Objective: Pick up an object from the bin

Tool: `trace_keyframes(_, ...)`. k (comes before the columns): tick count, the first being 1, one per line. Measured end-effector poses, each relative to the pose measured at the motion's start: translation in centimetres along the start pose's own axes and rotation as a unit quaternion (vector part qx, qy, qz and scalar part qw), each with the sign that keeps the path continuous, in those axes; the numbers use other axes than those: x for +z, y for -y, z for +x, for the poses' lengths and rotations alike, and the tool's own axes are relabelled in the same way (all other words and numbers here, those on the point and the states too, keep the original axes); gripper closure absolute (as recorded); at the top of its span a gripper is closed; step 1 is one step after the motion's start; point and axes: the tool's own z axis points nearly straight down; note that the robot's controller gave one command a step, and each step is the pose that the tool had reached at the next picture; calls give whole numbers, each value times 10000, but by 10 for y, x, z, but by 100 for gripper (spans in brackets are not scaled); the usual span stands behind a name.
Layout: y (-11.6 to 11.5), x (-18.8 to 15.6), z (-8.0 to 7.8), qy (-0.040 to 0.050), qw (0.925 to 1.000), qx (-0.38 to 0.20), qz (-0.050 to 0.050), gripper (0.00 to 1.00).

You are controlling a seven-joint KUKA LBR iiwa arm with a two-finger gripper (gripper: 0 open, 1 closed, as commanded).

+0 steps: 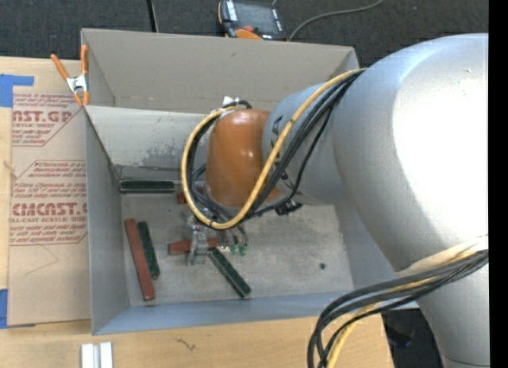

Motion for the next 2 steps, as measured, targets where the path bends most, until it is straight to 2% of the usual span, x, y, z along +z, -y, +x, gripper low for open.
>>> trace_keyframes(1,-1,-129,-9,45,9999,164,-11,100)
trace_keyframes(2,9,-265,-22,59,9999,-160,-3,100)
